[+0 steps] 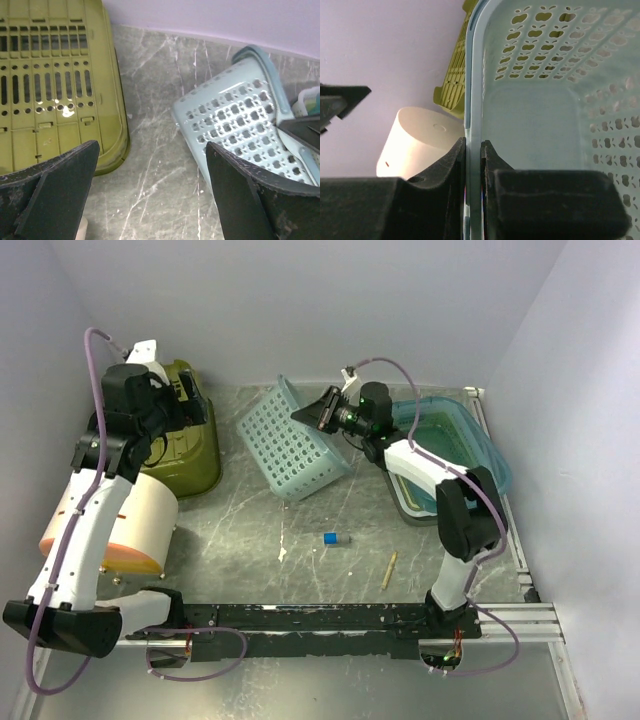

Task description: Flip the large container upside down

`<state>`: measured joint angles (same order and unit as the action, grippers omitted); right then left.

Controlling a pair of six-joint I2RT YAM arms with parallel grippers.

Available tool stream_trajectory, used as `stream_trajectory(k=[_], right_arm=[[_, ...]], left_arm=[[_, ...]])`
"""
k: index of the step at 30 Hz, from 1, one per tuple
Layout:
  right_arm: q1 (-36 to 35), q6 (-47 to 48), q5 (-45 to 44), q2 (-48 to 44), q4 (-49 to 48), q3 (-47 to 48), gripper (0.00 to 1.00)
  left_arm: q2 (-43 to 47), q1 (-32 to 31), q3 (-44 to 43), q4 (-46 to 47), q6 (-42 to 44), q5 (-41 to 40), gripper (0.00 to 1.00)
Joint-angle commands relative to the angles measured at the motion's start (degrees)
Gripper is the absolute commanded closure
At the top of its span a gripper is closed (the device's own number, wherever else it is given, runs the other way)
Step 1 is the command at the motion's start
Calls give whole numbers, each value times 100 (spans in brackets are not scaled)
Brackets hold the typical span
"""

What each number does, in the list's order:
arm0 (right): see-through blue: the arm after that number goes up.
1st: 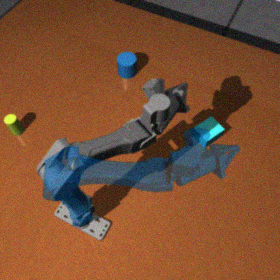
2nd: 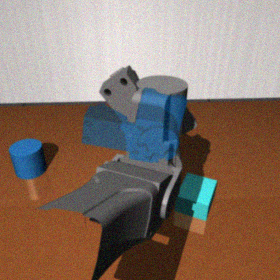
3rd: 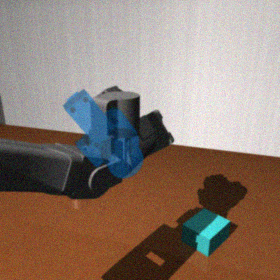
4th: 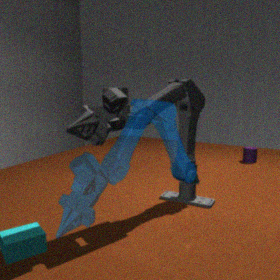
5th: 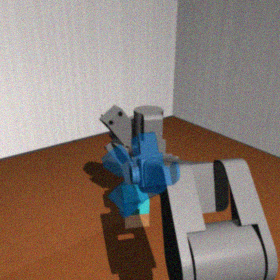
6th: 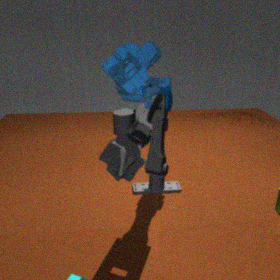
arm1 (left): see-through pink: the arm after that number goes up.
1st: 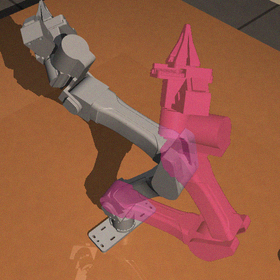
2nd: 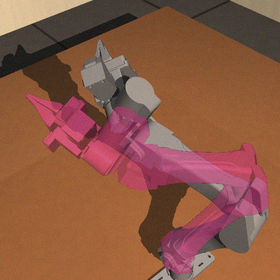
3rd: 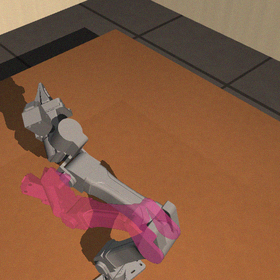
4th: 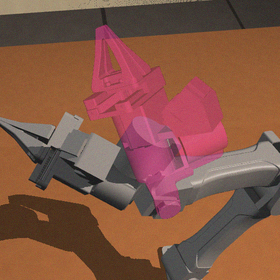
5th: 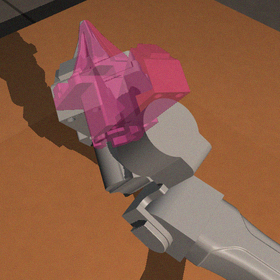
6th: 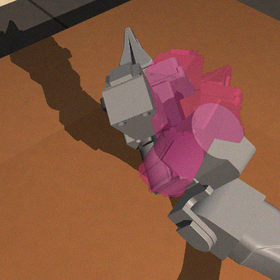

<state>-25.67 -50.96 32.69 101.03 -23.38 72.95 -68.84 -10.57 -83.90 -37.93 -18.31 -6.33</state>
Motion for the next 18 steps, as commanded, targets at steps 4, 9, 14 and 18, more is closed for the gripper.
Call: stream_trajectory(k=[4,9,14,18], right_arm=[[-8,-1474,-40,420,-1088,165,100],[-21,-1068,21,904,186,616,86],[25,354,-621,831,2090,1364,43],[8,1889,-1893,436,3421,1915,28]], left_arm=[[11,37,539,360,-129,822,1],[-357,37,439,281,-37,1621,1],[-315,37,778,552,-129,1719,1],[-264,37,902,593,-129,1564,1]])
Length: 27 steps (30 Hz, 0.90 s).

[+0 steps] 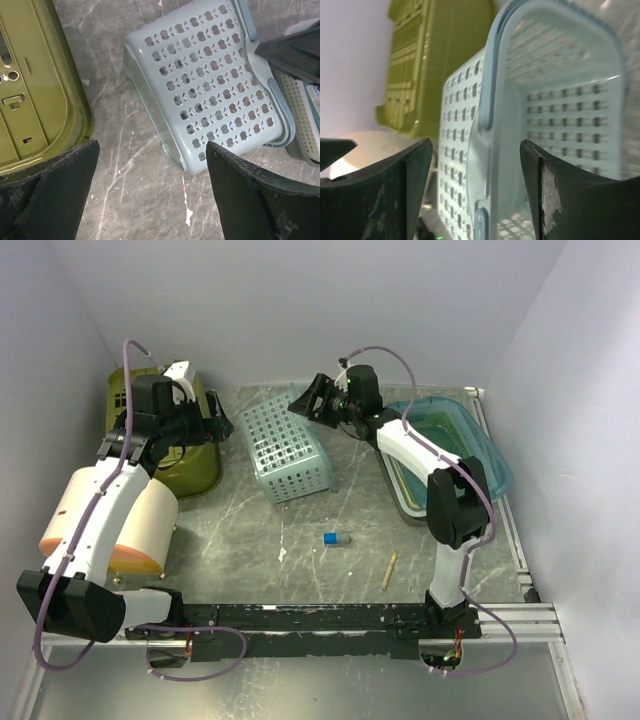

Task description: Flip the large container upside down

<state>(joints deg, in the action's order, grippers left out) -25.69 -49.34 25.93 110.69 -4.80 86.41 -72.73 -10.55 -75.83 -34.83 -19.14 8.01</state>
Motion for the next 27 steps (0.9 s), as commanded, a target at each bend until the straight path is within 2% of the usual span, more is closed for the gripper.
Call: stream_trajectory(k=[1,6,9,11,16,22,27], right_arm=[[-7,2072,-1429,-626,1814,662,27],[-346,3755,-2587,-911,3259,1352,18],[-642,4049,-3148,-1135,3548,1370,17],[-818,4163,-3167,-1281,3509,1187,18],[-1080,4202,-3285,-1046,4001,1250,28],[-1118,4075,-2927,-1077,3925,849,41],[-1141,4070,-2960,-1065,3933,721,44]], left_arm=[[136,35,130,295,-34,87,1],[259,35,582,621,-7,-201,1],[241,31,770,939,-300,28,1],[41,31,666,861,-385,313,1],[-331,26,480,717,-354,726,1],[-308,26,526,763,-326,655,1],[-368,26,517,706,-322,705,1]])
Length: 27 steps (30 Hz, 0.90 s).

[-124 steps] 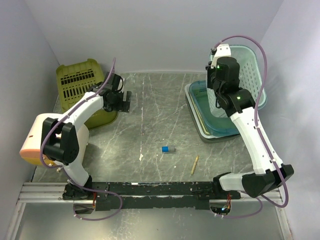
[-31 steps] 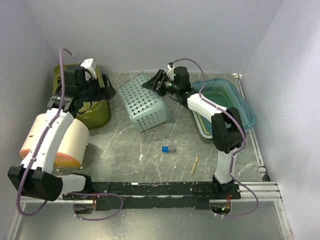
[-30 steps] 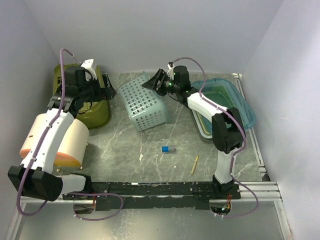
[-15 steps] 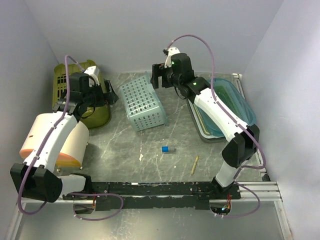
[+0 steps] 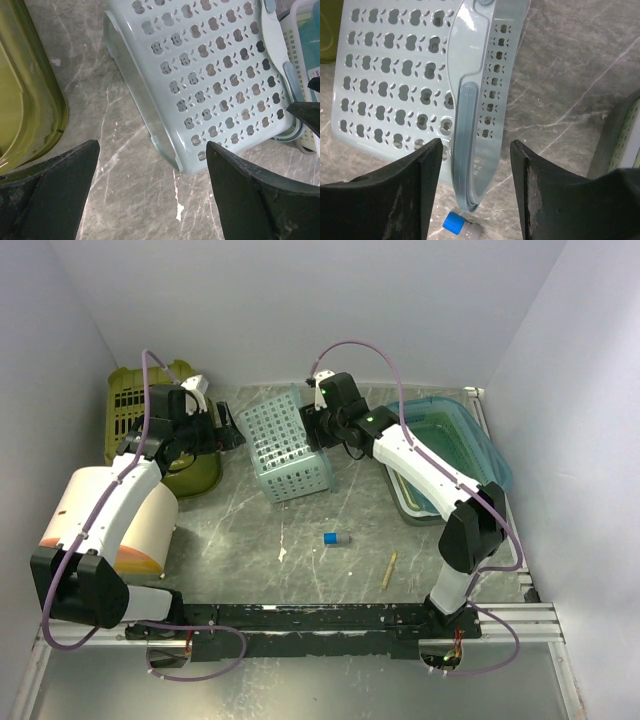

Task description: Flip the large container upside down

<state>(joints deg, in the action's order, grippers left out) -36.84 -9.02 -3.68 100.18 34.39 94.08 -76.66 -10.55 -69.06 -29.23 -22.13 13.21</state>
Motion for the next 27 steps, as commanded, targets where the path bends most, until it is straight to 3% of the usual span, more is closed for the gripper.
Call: stream_trajectory(k=[1,13,16,20,27], right_arm=[[-38,20,0,-16,17,-59,45],[-160,-294,-215,29,-268,-327,61],[-145,-431,-142,-82,-495,-539,72],[37,-719,35,-375,-808,-870,99],[808,-1150,1280,-800,-1446,-1602,100]], left_arm=[[20,26,-161,153,-22,196,1],[56,18,-27,172,13,160,1],[54,11,38,218,-4,220,1],[25,0,199,373,-50,357,1],[-332,-17,365,727,-297,1267,1]])
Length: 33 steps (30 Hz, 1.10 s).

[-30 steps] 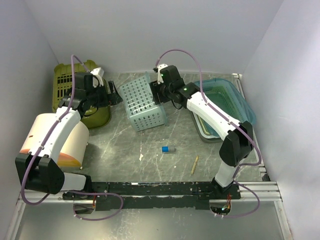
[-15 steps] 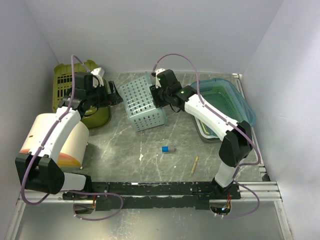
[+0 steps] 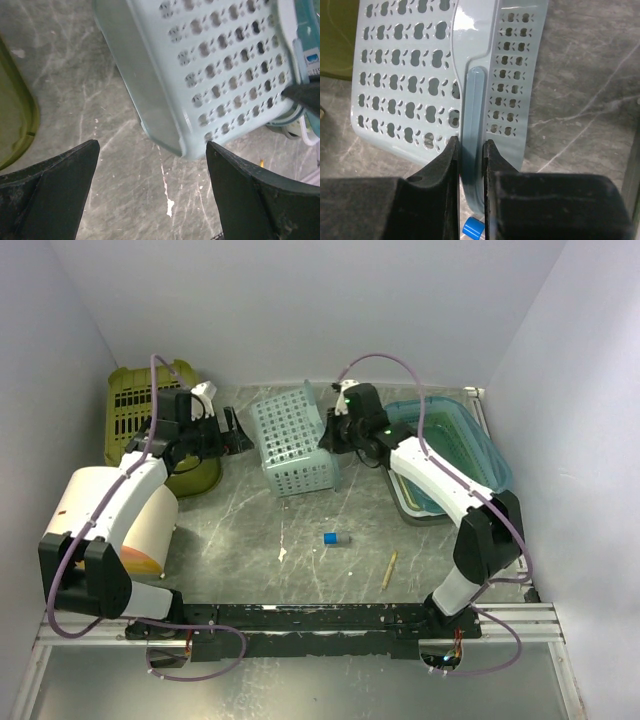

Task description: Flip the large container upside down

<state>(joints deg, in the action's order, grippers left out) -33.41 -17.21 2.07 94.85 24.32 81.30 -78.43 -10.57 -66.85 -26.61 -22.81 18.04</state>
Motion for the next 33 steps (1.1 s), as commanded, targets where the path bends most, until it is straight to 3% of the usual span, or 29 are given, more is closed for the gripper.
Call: stream_trajectory(k=[1,9,17,26,33], right_arm=[[642,-379,872,-316,-528,-424,100],[1395,-823,1917,-577,-1191,-1100,100],[1776,-1075,2566,-425,-1532,-1343,100],[2002,-1447,3002,-489,-2007,-1724,100],[2284,-1685,3189,-489,-2242,-2004,100]], left_arm=[[-139,-15,209,611,-318,954,1],[-27,-24,606,1395,-817,1841,0],[146,-318,1304,2773,-1457,2135,1],[-223,-1236,527,2292,-763,1796,2],[-206,-1334,181,2164,-680,1657,2]])
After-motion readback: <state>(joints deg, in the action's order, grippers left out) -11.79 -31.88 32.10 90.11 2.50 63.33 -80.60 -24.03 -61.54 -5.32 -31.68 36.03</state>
